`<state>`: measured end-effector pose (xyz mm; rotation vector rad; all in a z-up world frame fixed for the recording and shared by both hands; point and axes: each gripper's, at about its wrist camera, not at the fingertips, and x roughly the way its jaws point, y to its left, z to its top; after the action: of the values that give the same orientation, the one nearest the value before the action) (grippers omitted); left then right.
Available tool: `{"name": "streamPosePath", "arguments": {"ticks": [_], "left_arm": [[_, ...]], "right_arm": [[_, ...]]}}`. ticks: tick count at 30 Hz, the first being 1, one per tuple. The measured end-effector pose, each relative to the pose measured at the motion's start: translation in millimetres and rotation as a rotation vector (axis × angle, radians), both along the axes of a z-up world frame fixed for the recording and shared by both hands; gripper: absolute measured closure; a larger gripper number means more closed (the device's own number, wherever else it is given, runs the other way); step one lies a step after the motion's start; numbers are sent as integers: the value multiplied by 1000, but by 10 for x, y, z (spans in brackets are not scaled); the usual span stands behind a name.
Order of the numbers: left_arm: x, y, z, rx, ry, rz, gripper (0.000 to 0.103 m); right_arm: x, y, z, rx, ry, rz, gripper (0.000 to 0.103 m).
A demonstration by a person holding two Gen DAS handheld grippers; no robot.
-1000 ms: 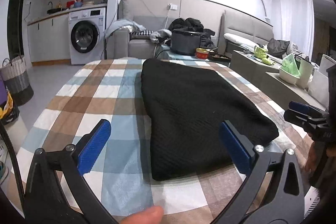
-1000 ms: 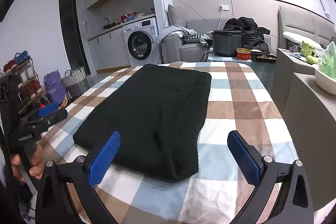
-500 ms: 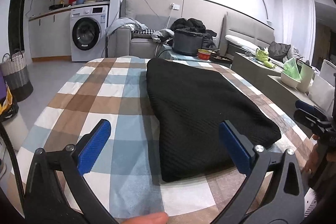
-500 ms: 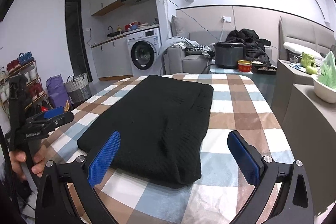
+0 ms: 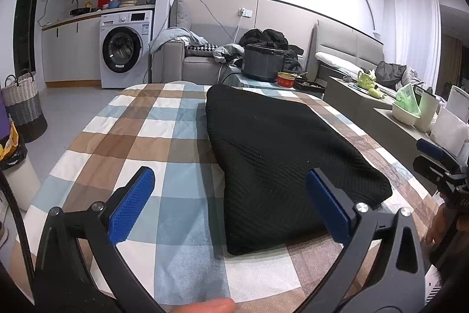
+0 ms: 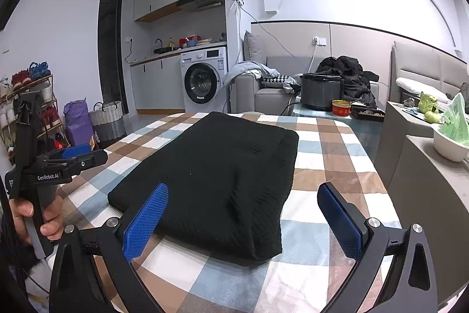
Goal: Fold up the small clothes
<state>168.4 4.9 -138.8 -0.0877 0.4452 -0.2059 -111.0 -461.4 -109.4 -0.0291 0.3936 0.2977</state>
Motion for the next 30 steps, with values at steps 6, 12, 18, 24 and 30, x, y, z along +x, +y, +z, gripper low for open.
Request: {"name": "streamPosePath", "arguments": {"ticks": [6, 12, 18, 24, 30], "left_arm": [[-31, -42, 11, 22, -15, -6, 1], [-44, -46, 13, 20, -13, -6, 1], [-42, -43, 10, 11, -4, -6, 1], [-26, -31, 2, 8, -1, -5, 1], [-26, -29, 1, 6, -1, -9, 1]], "right_arm": [[-3, -25, 5, 7, 1, -4, 0], [6, -55, 17, 13, 3, -5, 0], [24, -63, 17, 14, 10, -5, 0], [36, -64, 14, 14, 13, -7, 0], [37, -65, 13, 13, 14, -6, 0]]}}
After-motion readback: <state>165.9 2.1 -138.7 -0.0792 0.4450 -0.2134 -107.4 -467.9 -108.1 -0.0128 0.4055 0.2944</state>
